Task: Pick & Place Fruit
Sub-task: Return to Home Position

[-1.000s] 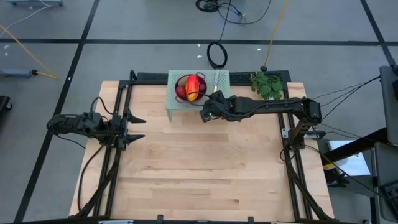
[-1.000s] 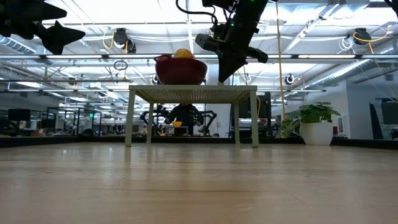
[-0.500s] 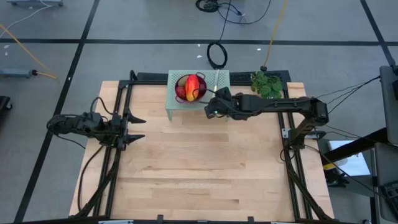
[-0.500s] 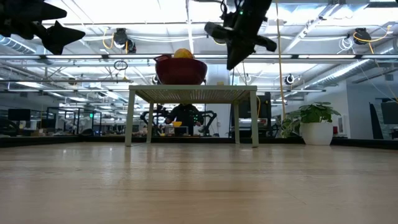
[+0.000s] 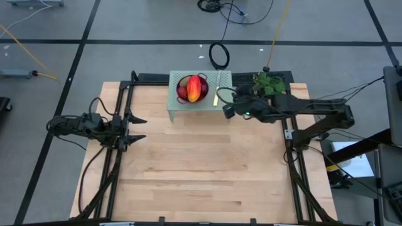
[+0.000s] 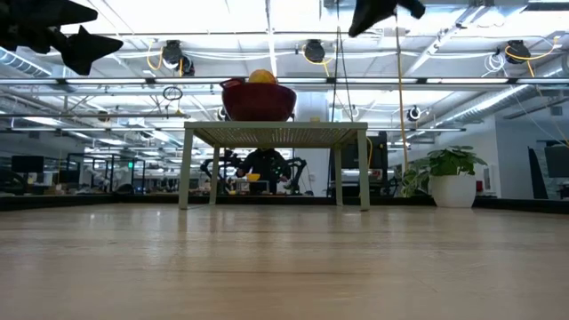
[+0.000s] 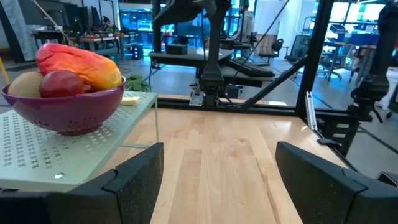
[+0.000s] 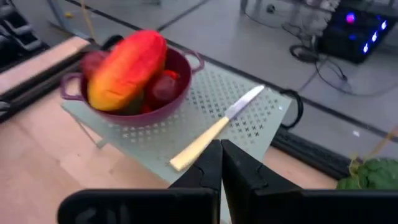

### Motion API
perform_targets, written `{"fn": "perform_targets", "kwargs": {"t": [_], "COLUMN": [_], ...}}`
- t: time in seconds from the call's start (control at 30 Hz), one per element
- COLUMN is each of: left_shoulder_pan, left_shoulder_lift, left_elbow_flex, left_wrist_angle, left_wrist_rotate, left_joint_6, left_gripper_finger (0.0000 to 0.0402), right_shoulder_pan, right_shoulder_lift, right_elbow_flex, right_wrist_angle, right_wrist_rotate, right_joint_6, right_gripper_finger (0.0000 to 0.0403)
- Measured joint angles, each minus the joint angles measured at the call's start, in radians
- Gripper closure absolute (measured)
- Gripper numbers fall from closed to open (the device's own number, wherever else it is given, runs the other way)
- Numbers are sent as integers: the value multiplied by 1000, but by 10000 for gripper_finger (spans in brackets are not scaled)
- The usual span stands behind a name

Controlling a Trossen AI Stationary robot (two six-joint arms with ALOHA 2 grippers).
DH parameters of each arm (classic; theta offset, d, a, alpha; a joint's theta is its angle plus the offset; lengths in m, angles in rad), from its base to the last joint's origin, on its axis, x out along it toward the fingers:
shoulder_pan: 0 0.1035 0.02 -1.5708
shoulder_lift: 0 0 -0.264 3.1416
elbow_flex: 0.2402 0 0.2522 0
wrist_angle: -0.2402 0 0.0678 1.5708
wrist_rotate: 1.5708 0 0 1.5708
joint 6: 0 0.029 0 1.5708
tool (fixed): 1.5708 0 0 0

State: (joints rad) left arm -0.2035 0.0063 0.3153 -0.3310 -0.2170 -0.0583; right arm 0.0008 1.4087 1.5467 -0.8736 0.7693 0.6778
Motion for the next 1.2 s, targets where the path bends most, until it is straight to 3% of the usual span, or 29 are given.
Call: {"fn": "perform_targets", "kwargs": {"t": [0.27, 0.47, 0.7, 1.2], "left_shoulder_pan": [0, 0, 0, 0], "left_shoulder_lift": [0, 0, 0, 0], "left_elbow_flex": [0, 0, 0, 0], "left_wrist_angle": [2, 2, 1, 0], "left_wrist_rotate": [-11, -11, -20, -20], "left_joint_6": [1, 2, 3, 2], "left_gripper_finger": [92, 91, 91, 91], "right_shoulder_pan": [83, 125, 145, 63], "right_shoulder_lift": [-81, -99, -153, -558], "right_elbow_flex": [0, -1, -179, -784], "right_wrist_angle": [-9, -63, 55, 804], "right_wrist_rotate": [21, 59, 61, -478], "right_joint_6": [-106, -94, -56, -273], "right_gripper_finger": [403, 403, 403, 403]}}
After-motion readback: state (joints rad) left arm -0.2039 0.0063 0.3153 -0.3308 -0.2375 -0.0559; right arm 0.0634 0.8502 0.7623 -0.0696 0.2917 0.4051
